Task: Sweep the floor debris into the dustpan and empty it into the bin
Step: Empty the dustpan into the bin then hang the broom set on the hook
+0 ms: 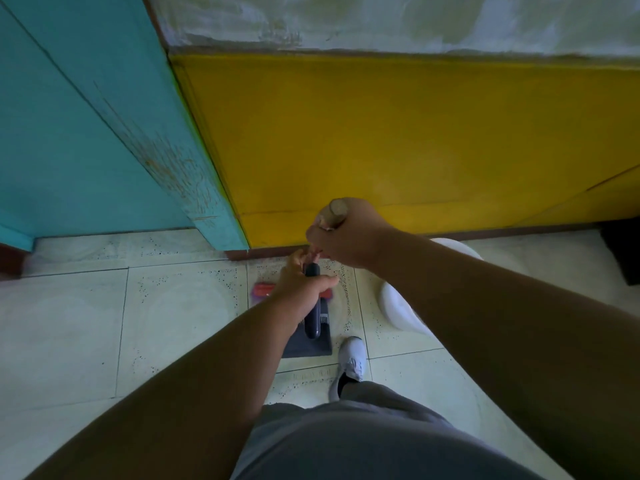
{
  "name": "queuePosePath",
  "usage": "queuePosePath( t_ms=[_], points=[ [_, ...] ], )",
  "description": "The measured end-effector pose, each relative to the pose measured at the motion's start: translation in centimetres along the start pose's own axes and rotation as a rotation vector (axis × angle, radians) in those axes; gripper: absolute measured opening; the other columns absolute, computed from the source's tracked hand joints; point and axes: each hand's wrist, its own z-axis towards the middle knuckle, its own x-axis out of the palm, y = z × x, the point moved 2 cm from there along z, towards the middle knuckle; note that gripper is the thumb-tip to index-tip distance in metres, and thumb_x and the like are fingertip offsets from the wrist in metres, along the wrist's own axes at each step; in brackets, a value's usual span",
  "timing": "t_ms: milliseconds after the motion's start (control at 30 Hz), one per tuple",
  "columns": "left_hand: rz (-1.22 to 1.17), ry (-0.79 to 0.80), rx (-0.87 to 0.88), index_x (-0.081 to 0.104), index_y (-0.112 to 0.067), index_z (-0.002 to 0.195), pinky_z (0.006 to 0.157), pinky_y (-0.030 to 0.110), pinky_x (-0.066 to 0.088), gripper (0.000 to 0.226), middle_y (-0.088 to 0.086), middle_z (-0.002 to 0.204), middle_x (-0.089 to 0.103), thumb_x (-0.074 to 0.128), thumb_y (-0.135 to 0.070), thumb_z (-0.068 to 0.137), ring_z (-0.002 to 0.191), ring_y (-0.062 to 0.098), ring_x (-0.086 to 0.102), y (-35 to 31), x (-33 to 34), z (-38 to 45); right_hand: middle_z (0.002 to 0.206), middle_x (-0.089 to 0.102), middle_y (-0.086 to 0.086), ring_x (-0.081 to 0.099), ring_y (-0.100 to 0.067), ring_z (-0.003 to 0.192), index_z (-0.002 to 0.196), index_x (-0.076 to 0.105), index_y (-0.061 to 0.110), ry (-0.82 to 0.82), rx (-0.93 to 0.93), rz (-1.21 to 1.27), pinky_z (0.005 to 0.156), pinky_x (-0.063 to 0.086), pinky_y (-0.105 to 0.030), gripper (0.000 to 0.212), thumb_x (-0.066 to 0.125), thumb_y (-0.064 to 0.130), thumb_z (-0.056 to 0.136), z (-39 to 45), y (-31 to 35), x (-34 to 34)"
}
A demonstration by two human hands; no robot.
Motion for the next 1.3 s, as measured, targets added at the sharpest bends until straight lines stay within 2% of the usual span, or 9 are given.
queuePosePath(
  t_ms=[100,233,367,467,633,733,933,1067,1300],
  points=[
    [-0.033,0.045,0.053,0.04,-0.008,0.14,0.056,0.01,0.045,0.062,0.004,0.117,0.06,0.069,-0.005,0.085,0.073,0.001,0.058,0.3,-0.2,0.3,0.058,0.052,-0.008,0.05,-0.027,0.062,0.049,0.035,0.015,-0.01,-0.02,-0.019,0.064,0.052,-0.048,0.04,0.06,0.018,0.08,-0.1,0.0,0.3],
    [0.133,0.031,0.154,0.054,-0.03,0.108,0.067,0.023,0.043,0.038,0.0,0.097,0.066,0.07,-0.01,0.081,0.078,0.005,0.061,-0.3,-0.5,0.1,0.073,0.07,-0.011,0.065,-0.029,0.074,0.062,0.061,0.008,-0.004,0.005,-0.035,0.07,0.057,-0.046,0.025,0.061,0.025,0.081,-0.3,-0.3,0.2],
    [0.279,-0.031,0.165,0.054,-0.031,0.093,0.051,0.018,0.038,0.013,-0.01,0.066,0.063,0.063,-0.023,0.091,0.049,-0.008,0.056,-1.2,-0.8,0.2,0.082,0.071,-0.009,0.066,-0.026,0.081,0.083,0.069,0.008,-0.011,0.018,-0.03,0.073,0.057,-0.044,0.026,0.061,0.033,0.084,-0.9,-0.6,0.8],
    [0.593,-0.075,0.182,0.044,-0.024,0.074,0.046,0.02,0.03,0.024,-0.005,0.053,0.052,0.051,-0.019,0.097,0.043,0.002,0.05,-2.5,-0.9,0.4,0.086,0.07,-0.002,0.066,-0.02,0.084,0.088,0.068,0.017,-0.021,0.012,0.017,0.077,0.057,-0.041,0.017,0.062,0.033,0.086,-1.4,-1.0,1.8],
    [0.711,-0.1,0.245,0.055,-0.017,0.096,0.055,0.026,0.038,0.01,-0.007,0.075,0.057,0.046,-0.022,0.097,0.06,0.007,0.052,-1.8,-1.2,0.8,0.095,0.062,0.005,0.058,-0.01,0.084,0.092,0.058,0.026,-0.098,-0.077,0.018,0.067,0.047,-0.022,0.01,0.057,0.017,0.089,-2.0,-2.7,3.2],
    [0.664,-0.098,0.262,0.058,-0.025,0.09,0.058,0.029,0.042,0.022,-0.003,0.078,0.065,0.04,-0.034,0.099,0.063,0.01,0.057,-1.0,-1.0,1.2,0.108,0.057,-0.002,0.055,-0.015,0.09,0.109,0.059,0.017,-0.19,-0.04,-0.078,0.07,0.045,-0.028,0.02,0.056,0.019,0.09,-1.4,-5.4,4.7],
    [0.628,-0.137,0.222,0.067,-0.028,0.096,0.069,0.031,0.048,0.055,-0.005,0.082,0.068,0.03,-0.068,0.088,0.074,0.012,0.061,0.0,-1.7,2.5,0.127,0.055,-0.002,0.057,-0.022,0.112,0.135,0.043,0.021,0.11,0.08,-0.143,0.084,0.054,-0.041,0.054,0.061,0.03,0.085,0.1,-9.7,10.7],
    [0.59,-0.188,0.224,0.063,-0.021,0.1,0.068,0.034,0.049,0.041,0.002,0.076,0.063,0.041,-0.056,0.096,0.074,0.019,0.061,-0.1,-1.6,2.5,0.126,0.057,-0.006,0.057,-0.025,0.113,0.138,0.041,0.017,0.137,0.095,-0.076,0.081,0.041,-0.025,0.055,0.061,0.022,0.087,1.8,-10.4,13.5],
    [0.561,-0.216,0.238,0.063,-0.015,0.096,0.065,0.029,0.043,0.038,0.003,0.076,0.061,0.046,-0.049,0.097,0.073,0.017,0.059,-0.4,-1.5,2.3,0.121,0.06,-0.011,0.057,-0.028,0.111,0.134,0.044,0.013,0.072,0.011,-0.131,0.084,0.043,-0.032,0.04,0.048,0.023,0.095,3.3,-9.9,13.7]
  ],
)
